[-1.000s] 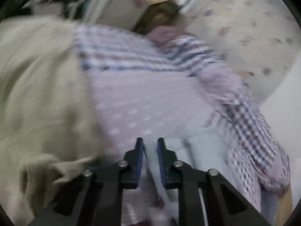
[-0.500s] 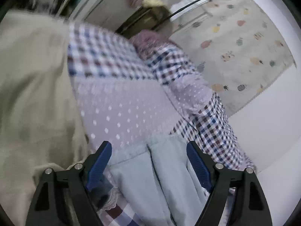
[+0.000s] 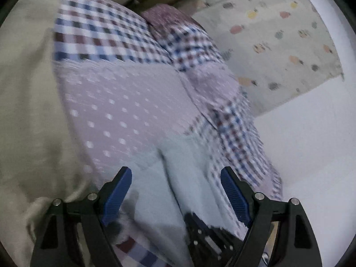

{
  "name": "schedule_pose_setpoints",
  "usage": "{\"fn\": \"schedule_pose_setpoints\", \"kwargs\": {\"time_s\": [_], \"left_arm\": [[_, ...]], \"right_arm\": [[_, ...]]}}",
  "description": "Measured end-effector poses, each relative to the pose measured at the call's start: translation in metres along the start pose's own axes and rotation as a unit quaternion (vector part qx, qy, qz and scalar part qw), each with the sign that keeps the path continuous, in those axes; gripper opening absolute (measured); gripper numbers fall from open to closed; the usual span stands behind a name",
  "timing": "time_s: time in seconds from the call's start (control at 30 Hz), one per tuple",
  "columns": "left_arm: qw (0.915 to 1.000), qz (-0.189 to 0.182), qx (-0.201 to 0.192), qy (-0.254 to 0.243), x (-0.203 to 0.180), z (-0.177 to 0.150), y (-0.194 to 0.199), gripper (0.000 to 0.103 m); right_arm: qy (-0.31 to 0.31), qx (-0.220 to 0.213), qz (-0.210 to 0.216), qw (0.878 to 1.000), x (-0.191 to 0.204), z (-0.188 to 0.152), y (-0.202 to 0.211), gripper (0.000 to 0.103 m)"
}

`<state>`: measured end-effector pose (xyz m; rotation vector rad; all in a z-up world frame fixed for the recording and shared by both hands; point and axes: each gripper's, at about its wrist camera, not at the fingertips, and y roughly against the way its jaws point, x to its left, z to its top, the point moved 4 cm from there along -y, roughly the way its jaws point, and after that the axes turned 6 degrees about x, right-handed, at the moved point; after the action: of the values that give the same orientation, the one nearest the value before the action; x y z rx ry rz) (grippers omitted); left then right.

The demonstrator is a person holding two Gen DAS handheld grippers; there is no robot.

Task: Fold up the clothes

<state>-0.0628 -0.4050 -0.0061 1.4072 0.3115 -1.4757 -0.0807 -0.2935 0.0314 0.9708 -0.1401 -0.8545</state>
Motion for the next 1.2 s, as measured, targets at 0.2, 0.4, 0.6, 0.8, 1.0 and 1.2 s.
{"fn": "schedule_pose_setpoints", "kwargs": {"time_s": [0.2,0.4,0.6,0.8,1.0,1.2], "left_arm": [[0.9953,-0.027,0.078,-0.051,-0.031,-0.025,-0.039,0.085],[0.9979,-0.031,0.056,0.004,-0.019,-0.035,-0.061,0.085],[0.9988,0.029,0.006,0.038,0.003,-0.027,-0.057,0.023],[0.9979,0.058,-0.012,0.028,0.011,-0.023,-0.055,0.006],[0.9963,0.074,-0.022,0.039,0.026,-0.016,-0.047,0.004],[0.9973,0.048,-0.026,0.049,0.021,-0.008,-0.036,0.004]], "right_arm": [[-0.003,-0.073,0.062,0.995,-0.010,0.018,0.069,0.001],[0.035,-0.070,0.094,0.993,0.013,0.009,0.088,0.001],[0.048,-0.040,0.062,0.996,0.024,-0.038,0.080,0.029],[0.013,-0.003,-0.020,1.000,0.005,-0.117,0.074,0.046],[-0.071,0.035,-0.092,0.993,-0.046,-0.204,0.087,0.048],[-0.109,0.041,-0.098,0.988,-0.071,-0.252,0.110,0.049]]}}
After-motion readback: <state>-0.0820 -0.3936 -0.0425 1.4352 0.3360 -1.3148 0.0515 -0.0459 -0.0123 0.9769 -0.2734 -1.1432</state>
